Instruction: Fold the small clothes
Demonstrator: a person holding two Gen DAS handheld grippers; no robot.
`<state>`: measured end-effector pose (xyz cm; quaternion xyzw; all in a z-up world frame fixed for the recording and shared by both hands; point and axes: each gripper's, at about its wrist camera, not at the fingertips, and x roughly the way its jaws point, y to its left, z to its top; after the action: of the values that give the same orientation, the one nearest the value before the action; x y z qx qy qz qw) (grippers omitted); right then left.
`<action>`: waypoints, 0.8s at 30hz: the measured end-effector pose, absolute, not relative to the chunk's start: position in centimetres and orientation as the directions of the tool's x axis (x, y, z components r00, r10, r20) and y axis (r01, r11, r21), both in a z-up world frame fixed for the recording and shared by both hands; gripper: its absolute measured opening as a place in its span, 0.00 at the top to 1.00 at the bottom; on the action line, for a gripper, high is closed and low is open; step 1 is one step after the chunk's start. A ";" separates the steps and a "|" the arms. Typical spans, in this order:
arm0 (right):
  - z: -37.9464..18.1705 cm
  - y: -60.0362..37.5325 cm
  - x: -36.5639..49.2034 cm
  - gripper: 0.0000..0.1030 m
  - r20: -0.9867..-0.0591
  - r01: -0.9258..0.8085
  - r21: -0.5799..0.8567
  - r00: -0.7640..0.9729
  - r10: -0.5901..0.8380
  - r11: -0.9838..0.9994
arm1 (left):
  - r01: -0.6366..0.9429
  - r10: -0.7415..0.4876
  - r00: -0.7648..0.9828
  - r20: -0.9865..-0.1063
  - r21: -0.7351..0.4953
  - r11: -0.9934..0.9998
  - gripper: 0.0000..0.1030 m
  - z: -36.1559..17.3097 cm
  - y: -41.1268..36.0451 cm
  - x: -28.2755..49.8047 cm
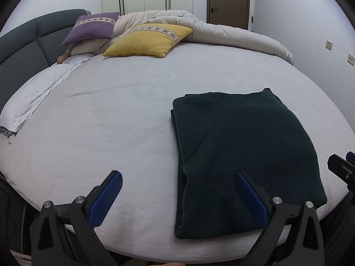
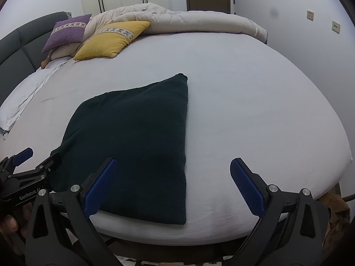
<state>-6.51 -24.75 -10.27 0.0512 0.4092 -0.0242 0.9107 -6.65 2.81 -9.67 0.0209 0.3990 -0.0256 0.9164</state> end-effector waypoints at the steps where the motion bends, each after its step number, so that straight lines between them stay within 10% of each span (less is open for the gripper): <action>1: -10.1 -24.9 -6.6 0.00 -0.746 0.085 0.073 0.666 -0.002 0.994 | 0.064 -0.031 0.682 -0.731 0.018 0.998 0.00 -9.6 2.8 -6.6; 24: -9.3 -24.4 -7.7 0.00 -0.733 0.080 0.059 0.681 -0.011 0.995 | 0.059 -0.033 0.697 -0.717 0.011 0.998 0.00 -9.1 3.0 -6.7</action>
<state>-7.72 -24.36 -9.30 0.0428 0.3988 -0.0248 0.9157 -6.71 2.99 -9.06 0.0165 0.3887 -0.0250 0.9209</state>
